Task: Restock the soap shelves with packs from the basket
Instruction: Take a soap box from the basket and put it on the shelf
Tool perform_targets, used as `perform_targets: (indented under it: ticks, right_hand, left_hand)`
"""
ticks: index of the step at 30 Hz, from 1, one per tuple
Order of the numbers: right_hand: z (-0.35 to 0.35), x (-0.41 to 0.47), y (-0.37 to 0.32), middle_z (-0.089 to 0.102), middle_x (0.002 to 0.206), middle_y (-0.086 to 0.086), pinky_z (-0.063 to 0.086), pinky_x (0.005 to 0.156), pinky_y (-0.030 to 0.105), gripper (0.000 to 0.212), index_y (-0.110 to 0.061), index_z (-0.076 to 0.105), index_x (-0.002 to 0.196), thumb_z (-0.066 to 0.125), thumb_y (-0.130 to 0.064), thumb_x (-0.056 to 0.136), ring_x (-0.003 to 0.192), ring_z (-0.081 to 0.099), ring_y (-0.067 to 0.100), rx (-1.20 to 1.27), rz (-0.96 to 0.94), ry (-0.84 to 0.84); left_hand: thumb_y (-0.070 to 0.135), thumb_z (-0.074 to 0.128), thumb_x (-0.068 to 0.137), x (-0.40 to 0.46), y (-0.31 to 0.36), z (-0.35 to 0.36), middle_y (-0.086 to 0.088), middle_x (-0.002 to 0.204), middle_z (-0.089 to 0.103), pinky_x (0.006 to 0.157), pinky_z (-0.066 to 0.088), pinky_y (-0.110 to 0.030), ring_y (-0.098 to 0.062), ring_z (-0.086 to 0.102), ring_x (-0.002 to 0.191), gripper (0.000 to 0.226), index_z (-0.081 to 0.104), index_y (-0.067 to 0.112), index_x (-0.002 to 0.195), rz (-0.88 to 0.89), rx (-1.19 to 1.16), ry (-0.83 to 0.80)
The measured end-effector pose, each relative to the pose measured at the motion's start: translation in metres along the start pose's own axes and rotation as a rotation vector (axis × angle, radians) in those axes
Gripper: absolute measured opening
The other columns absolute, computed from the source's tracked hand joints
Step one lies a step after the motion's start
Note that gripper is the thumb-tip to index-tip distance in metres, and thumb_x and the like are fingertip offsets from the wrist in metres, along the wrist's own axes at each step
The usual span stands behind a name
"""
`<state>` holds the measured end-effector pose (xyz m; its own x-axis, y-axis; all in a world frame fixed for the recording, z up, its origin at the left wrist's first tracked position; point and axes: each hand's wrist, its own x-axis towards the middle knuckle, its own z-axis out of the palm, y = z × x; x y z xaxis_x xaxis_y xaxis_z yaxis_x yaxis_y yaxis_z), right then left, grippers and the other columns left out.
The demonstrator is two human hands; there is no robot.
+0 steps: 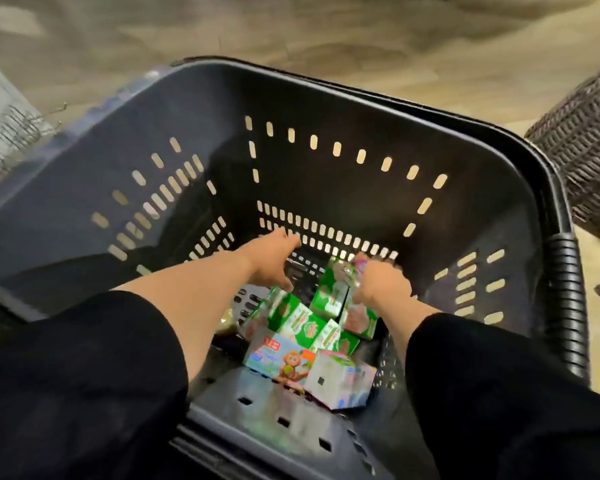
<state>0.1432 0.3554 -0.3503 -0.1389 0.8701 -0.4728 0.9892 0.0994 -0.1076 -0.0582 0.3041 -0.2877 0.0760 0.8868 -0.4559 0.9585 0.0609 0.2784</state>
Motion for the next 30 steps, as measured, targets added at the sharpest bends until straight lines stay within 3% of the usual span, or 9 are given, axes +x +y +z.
perform_targets:
  ticks: [2, 5, 8, 11, 14, 18, 24, 28, 30]
  right_hand:
    - [0.018, 0.001, 0.009, 0.056, 0.125, 0.012, 0.047, 0.088, 0.039, 0.043, -0.009, 0.052, 0.127, 0.062, -0.017, 0.086, 0.116, 0.054, 0.034, -0.014, 0.042, 0.028]
    - [0.017, 0.002, 0.015, 0.064, 0.110, 0.008, 0.048, 0.081, 0.034, 0.034, -0.013, 0.057, 0.113, 0.067, -0.022, 0.082, 0.104, 0.061, 0.031, 0.054, -0.016, 0.058]
    - [0.001, 0.003, -0.002, 0.062, 0.108, 0.004, 0.045, 0.084, 0.031, 0.061, -0.017, 0.055, 0.121, 0.081, -0.023, 0.066, 0.102, 0.058, 0.026, 0.268, -0.198, 0.003]
    - [-0.010, 0.003, -0.039, 0.060, 0.109, 0.004, 0.047, 0.093, 0.035, 0.071, -0.017, 0.057, 0.122, 0.083, -0.005, 0.057, 0.104, 0.056, 0.023, 0.625, -0.365, -0.072]
    - [-0.018, -0.003, -0.064, 0.060, 0.111, 0.012, 0.050, 0.092, 0.045, 0.072, -0.012, 0.059, 0.117, 0.081, 0.008, 0.052, 0.106, 0.058, 0.027, 0.907, -0.458, -0.149]
    - [-0.019, -0.003, -0.062, 0.060, 0.115, 0.014, 0.051, 0.092, 0.048, 0.077, -0.012, 0.058, 0.119, 0.082, 0.009, 0.049, 0.108, 0.058, 0.028, 0.979, -0.467, -0.234]
    - [-0.016, -0.006, -0.044, 0.059, 0.116, 0.006, 0.046, 0.100, 0.046, 0.082, -0.015, 0.050, 0.125, 0.081, 0.012, 0.055, 0.116, 0.053, 0.028, 0.764, -0.408, -0.426]
    - [-0.011, -0.018, -0.015, 0.032, 0.152, 0.011, 0.048, 0.092, 0.035, 0.080, -0.016, 0.034, 0.146, 0.067, 0.012, 0.078, 0.141, 0.028, 0.033, 0.250, -0.241, -0.940]
    - [0.011, -0.020, -0.004, 0.025, 0.156, 0.006, 0.043, 0.103, 0.036, 0.078, -0.021, 0.033, 0.148, 0.067, 0.004, 0.083, 0.144, 0.022, 0.030, -0.003, -0.240, -1.080]
  left_hand:
    - [0.027, 0.080, 0.076, 0.003, -0.004, 0.005, -0.007, 0.142, 0.040, 0.108, 0.038, -0.033, -0.025, 0.043, 0.130, 0.085, 0.034, 0.013, 0.145, -0.029, -0.082, 0.017]
    - [0.023, 0.080, 0.078, 0.007, -0.007, 0.008, -0.007, 0.142, 0.045, 0.104, 0.039, -0.030, -0.024, 0.045, 0.129, 0.078, 0.038, 0.012, 0.143, -0.072, -0.217, 0.043]
    - [0.023, 0.079, 0.079, 0.006, -0.012, 0.008, -0.009, 0.139, 0.050, 0.102, 0.044, -0.034, -0.024, 0.050, 0.125, 0.074, 0.041, 0.010, 0.141, -0.127, -0.343, 0.021]
    - [0.042, 0.076, 0.078, 0.006, -0.019, 0.003, -0.009, 0.126, 0.057, 0.081, 0.050, -0.030, -0.023, 0.058, 0.107, 0.072, 0.047, 0.008, 0.134, -0.219, -0.456, -0.014]
    - [0.063, 0.080, 0.059, 0.001, -0.026, -0.007, -0.012, 0.113, 0.062, 0.067, 0.056, -0.034, -0.023, 0.063, 0.096, 0.088, 0.053, 0.012, 0.127, -0.274, -0.613, -0.005]
    - [0.050, 0.087, 0.052, -0.007, -0.022, -0.015, -0.010, 0.111, 0.064, 0.059, 0.057, -0.031, -0.024, 0.065, 0.097, 0.084, 0.055, 0.014, 0.121, -0.370, -0.836, -0.059]
    - [0.017, 0.078, 0.075, -0.002, -0.013, -0.014, -0.009, 0.111, 0.054, 0.045, 0.051, -0.022, -0.022, 0.061, 0.087, 0.064, 0.038, 0.007, 0.124, -0.411, -0.801, -0.046]
    - [0.014, 0.079, 0.075, 0.002, -0.025, -0.012, -0.013, 0.116, 0.050, 0.068, 0.054, -0.035, -0.027, 0.058, 0.099, 0.072, 0.032, 0.009, 0.129, -0.452, -0.640, 0.082]
    - [0.018, 0.080, 0.074, 0.004, -0.031, -0.012, -0.014, 0.117, 0.050, 0.080, 0.054, -0.040, -0.030, 0.056, 0.105, 0.076, 0.033, 0.007, 0.132, -0.480, -0.581, 0.133]
